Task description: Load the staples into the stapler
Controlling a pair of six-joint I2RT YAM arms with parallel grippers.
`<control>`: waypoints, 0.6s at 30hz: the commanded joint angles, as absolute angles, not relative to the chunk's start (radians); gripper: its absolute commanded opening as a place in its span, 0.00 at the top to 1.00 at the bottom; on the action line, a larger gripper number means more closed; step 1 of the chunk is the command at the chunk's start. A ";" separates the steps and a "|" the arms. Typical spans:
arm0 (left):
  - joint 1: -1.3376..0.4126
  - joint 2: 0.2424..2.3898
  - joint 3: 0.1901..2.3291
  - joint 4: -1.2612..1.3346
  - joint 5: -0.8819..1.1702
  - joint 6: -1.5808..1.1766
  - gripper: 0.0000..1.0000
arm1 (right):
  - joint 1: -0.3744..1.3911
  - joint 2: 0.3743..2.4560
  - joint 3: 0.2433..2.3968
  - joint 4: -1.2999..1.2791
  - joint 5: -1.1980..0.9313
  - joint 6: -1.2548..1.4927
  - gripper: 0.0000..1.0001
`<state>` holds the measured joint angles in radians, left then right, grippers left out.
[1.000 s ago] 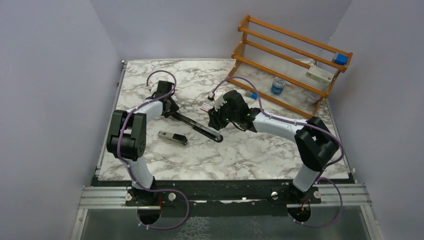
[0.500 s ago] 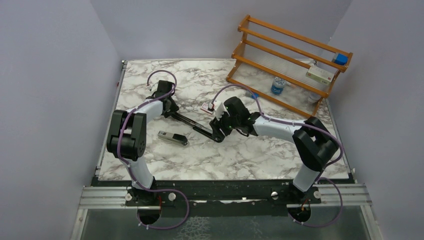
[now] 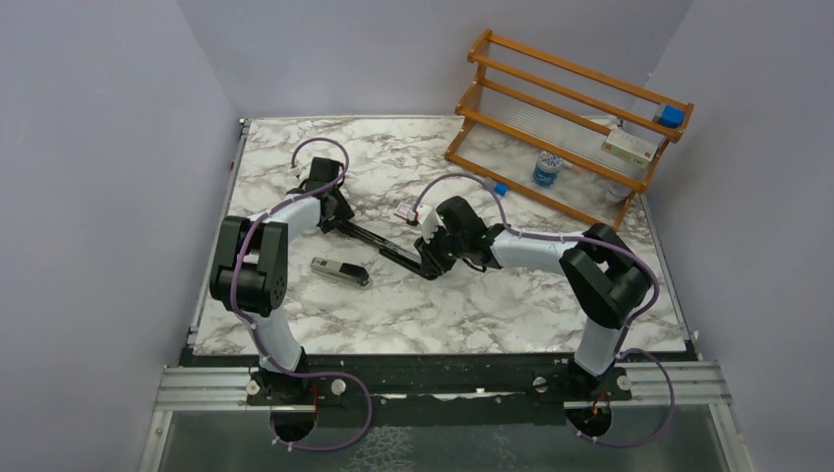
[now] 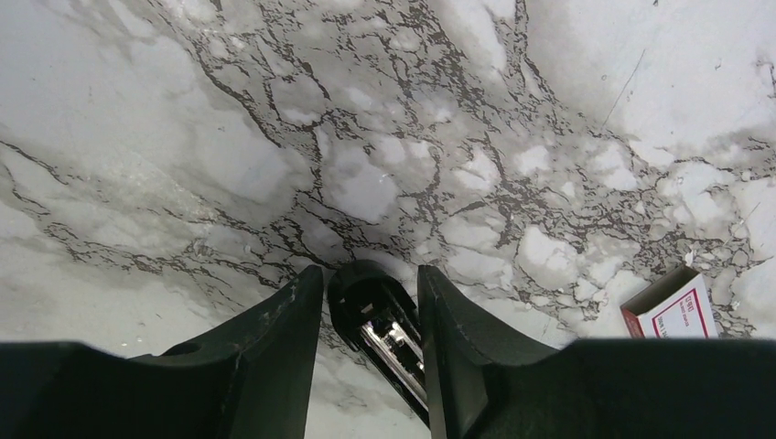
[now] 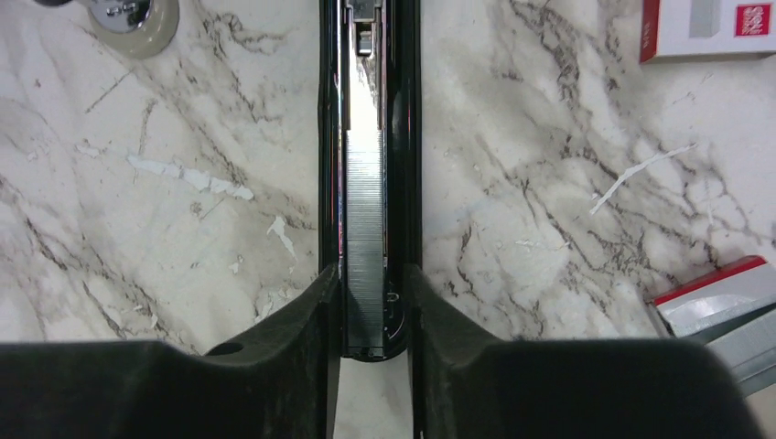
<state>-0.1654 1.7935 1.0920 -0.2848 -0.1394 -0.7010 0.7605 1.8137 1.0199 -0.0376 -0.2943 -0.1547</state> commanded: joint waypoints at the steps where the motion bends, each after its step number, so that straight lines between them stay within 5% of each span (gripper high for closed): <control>1: -0.172 1.768 1.124 -0.307 -0.107 -0.686 0.52 | 0.768 1.817 0.985 0.020 -0.247 -0.142 0.75; 9: -0.122 1.724 1.093 -0.294 -0.020 -0.727 0.26 | 0.769 1.824 0.935 0.117 -0.232 -0.089 0.98; 13: -0.075 1.649 1.004 -0.218 0.078 -0.782 0.02 | 0.769 1.827 0.923 0.184 -0.243 -0.076 0.99; 18: -0.047 1.585 0.837 -0.026 0.231 -0.936 0.01 | 0.780 1.862 0.959 0.240 -0.253 -0.056 0.99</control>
